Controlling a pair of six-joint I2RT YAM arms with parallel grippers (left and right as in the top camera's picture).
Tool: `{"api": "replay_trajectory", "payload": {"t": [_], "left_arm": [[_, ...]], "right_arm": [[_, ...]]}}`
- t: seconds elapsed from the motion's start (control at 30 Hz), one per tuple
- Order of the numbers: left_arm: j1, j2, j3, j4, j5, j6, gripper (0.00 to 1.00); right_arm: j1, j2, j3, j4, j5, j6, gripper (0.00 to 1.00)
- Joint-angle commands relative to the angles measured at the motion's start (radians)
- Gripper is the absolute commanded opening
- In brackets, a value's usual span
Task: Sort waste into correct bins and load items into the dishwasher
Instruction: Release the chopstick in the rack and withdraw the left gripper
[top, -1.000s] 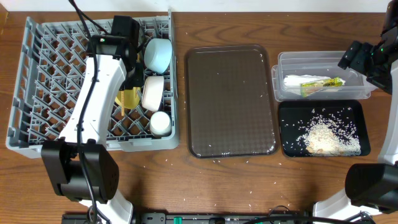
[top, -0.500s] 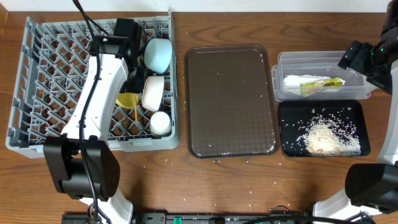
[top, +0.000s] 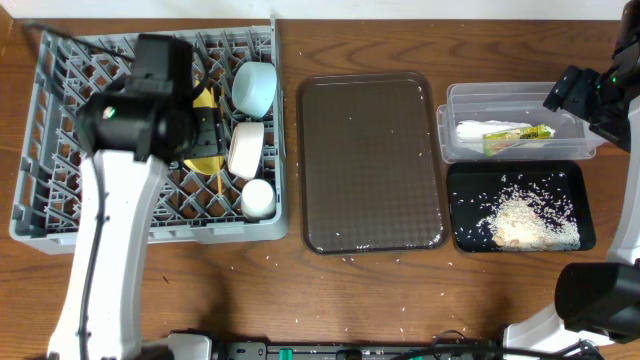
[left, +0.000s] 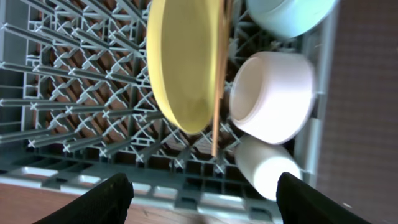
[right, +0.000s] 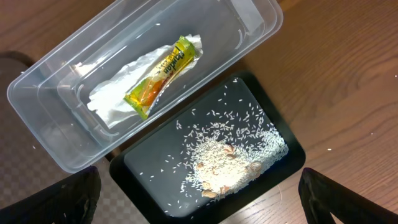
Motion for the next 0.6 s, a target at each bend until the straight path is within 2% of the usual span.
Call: {"api": "replay_trajectory", "payload": {"t": [0.0, 0.1, 0.2, 0.57], "left_arm": [[0.002, -0.066, 0.019, -0.031, 0.103, -0.039, 0.75], [0.002, -0.109, 0.019, -0.062, 0.155, -0.039, 0.75], [0.002, -0.143, 0.019, -0.077, 0.171, -0.040, 0.84], [0.002, -0.167, 0.019, -0.120, 0.157, -0.036, 0.89]], "right_arm": [[0.000, 0.003, 0.001, -0.001, 0.006, 0.013, 0.99], [0.000, 0.003, 0.001, -0.001, 0.006, 0.013, 0.99], [0.000, 0.003, 0.001, -0.001, 0.006, 0.013, 0.99], [0.000, 0.003, 0.001, -0.001, 0.006, 0.013, 0.99]]}}
